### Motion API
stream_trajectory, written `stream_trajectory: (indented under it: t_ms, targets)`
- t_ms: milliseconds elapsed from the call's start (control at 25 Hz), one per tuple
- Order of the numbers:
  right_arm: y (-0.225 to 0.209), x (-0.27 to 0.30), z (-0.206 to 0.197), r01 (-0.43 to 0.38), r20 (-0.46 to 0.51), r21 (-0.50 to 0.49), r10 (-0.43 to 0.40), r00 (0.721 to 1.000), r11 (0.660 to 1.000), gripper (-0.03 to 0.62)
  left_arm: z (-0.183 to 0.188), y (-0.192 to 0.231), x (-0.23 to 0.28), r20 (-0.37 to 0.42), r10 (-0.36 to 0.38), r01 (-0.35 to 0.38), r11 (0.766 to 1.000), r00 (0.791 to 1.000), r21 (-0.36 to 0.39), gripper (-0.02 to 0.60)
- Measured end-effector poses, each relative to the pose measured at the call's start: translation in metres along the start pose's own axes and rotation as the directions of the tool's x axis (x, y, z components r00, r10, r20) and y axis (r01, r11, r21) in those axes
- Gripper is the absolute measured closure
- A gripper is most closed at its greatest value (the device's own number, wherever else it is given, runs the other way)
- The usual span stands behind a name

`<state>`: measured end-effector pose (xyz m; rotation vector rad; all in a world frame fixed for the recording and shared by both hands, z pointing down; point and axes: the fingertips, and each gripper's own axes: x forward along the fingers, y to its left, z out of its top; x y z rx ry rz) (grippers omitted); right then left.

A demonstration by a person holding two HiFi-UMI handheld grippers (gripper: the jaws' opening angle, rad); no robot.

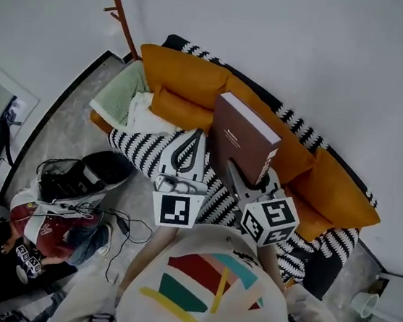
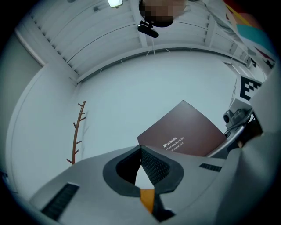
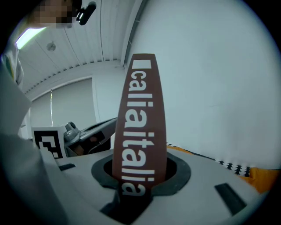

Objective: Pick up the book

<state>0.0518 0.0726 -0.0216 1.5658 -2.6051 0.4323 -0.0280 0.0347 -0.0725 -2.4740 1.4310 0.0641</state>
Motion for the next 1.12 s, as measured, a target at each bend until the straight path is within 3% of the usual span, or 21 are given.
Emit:
stream_trajectory:
  t_ms: [200,360,600,1120]
  targets:
    - [-0.002,-0.001,0.001,0.046,-0.001,-0.035,-0.047,0.999,0.998,0.439,-0.002,0.001,-0.006,-0.006,0.008,-0.008,1.0,1.0,-0.015,0.579]
    - [0.0,-0.001,0.004,0.054,0.009,-0.075,-0.054,0.999,0.996,0.439,0.0,-0.005,-0.008,-0.005,-0.012,0.013,1.0,1.0,0.023,0.578]
    - [0.0,0.001,0.002,0.047,0.002,-0.069,-0.047,0.999,0.997,0.439,-0.003,-0.004,-0.009,-0.01,0.01,-0.01,1.0,1.0,-0.021,0.578]
    - [-0.007,0.004,-0.003,0.058,0.013,-0.047,-0.058,0.998,0.997,0.439,-0.005,0.01,-0.01,0.001,0.042,-0.042,0.999,0.999,0.005,0.578]
